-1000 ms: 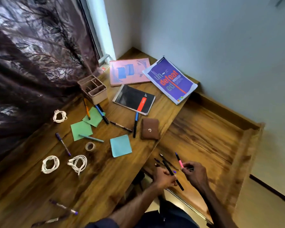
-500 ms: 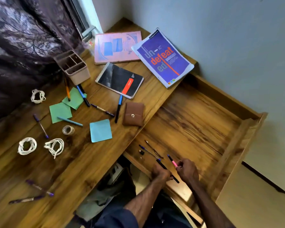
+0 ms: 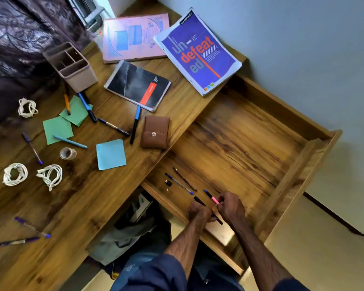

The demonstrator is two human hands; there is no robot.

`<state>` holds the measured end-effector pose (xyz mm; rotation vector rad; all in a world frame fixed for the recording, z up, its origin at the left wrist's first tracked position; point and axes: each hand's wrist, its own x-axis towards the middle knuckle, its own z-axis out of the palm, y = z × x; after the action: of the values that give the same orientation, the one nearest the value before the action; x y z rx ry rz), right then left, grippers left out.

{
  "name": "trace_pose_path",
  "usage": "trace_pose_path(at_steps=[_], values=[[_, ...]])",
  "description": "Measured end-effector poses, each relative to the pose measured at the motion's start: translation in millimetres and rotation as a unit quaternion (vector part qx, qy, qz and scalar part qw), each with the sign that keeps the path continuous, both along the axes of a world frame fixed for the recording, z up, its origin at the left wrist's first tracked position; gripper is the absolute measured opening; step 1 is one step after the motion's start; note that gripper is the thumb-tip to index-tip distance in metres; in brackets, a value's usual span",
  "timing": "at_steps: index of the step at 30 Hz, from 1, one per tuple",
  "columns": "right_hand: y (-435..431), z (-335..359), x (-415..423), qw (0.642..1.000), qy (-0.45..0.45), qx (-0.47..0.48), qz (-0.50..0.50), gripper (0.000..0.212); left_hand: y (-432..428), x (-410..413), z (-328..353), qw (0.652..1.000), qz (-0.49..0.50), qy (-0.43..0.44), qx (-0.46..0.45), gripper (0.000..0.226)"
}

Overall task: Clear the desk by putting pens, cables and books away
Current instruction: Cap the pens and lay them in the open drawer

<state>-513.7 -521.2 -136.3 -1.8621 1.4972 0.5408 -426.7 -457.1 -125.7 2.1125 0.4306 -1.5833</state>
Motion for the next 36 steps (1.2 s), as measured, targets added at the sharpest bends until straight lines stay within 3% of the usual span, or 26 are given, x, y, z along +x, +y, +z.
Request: trace_pose_path(at_steps=[6,18,22,25,27,31,36], values=[[3.0,-2.1,-5.3,0.998,-0.032,-0.003,0.052,0.012,0.5,-2.6,-2.9,1.000,0.005,-0.015,-0.016,0.031],[8.2,-3.4,-6.1,0.998,-0.030,0.006,0.053,0.009,4.2,-0.2,-8.8,0.999,-0.019,-0.021,-0.018,0.028],[10.2,-1.0,-4.1,0.998,-0.050,-0.018,0.036,0.023,7.5,4.3,-0.1,0.989,-0.125,-0.079,-0.026,0.024],[8.8,12.1,7.3,0.990,-0.123,-0.062,-0.016,0.025,9.5,20.5,16.5,0.958,-0.236,-0.149,-0.067,0.013],[8.7,27.4,22.6,0.976,-0.187,-0.105,-0.047,0.019,12.2,37.2,32.2,0.939,-0.271,-0.185,-0.100,0.017],[8.1,61.8,75.0,0.940,-0.302,-0.150,-0.046,0.016,20.7,80.5,68.2,0.915,-0.263,-0.234,-0.198,0.030],[18.9,97.8,166.4,0.905,-0.395,-0.161,0.000,0.015,42.1,156.1,112.3,0.879,-0.241,-0.349,-0.219,0.016]])
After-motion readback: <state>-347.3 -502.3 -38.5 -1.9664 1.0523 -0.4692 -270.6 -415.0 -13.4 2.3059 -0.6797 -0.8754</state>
